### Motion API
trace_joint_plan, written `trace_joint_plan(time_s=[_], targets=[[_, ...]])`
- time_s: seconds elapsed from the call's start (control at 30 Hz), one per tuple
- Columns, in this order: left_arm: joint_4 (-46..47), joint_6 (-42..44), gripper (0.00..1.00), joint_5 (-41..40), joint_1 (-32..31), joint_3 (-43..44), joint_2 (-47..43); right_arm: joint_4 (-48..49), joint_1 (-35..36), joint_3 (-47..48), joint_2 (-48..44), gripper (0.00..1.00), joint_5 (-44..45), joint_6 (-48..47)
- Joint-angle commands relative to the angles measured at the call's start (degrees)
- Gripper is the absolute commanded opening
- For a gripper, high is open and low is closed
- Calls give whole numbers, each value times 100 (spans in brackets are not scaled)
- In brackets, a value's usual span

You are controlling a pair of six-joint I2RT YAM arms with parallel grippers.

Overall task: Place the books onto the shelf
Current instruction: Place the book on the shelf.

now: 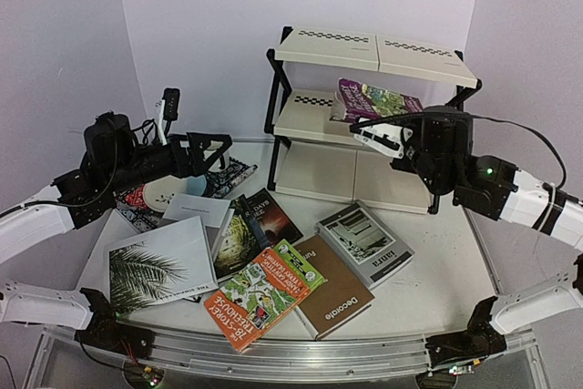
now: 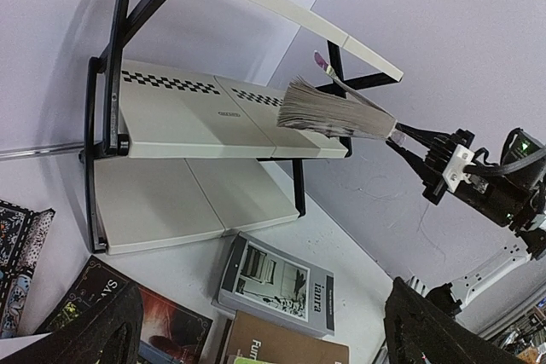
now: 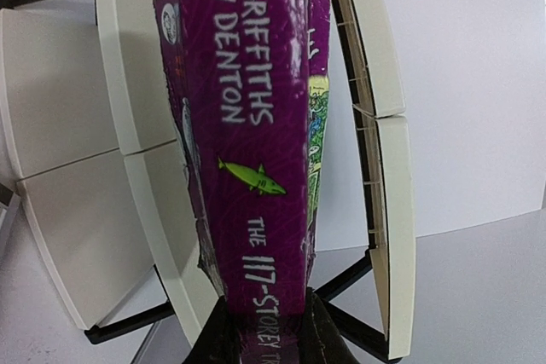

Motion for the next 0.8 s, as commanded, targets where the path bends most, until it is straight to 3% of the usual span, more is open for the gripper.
trace_joint_plan(time_s=[0.0, 0.33, 0.6, 0.77], targets=[[12, 94, 100, -64, 24, 307, -72, 687, -247, 480, 162, 0, 168, -390], [-4, 117, 100, -63, 24, 317, -14, 686, -1038, 652, 916, 0, 100, -555], [-23, 130, 100, -132, 23, 229, -109, 673, -1433, 326, 964, 0, 46, -630], [-32, 138, 100, -105, 25, 272, -42, 1, -1690, 237, 806, 0, -367, -499]])
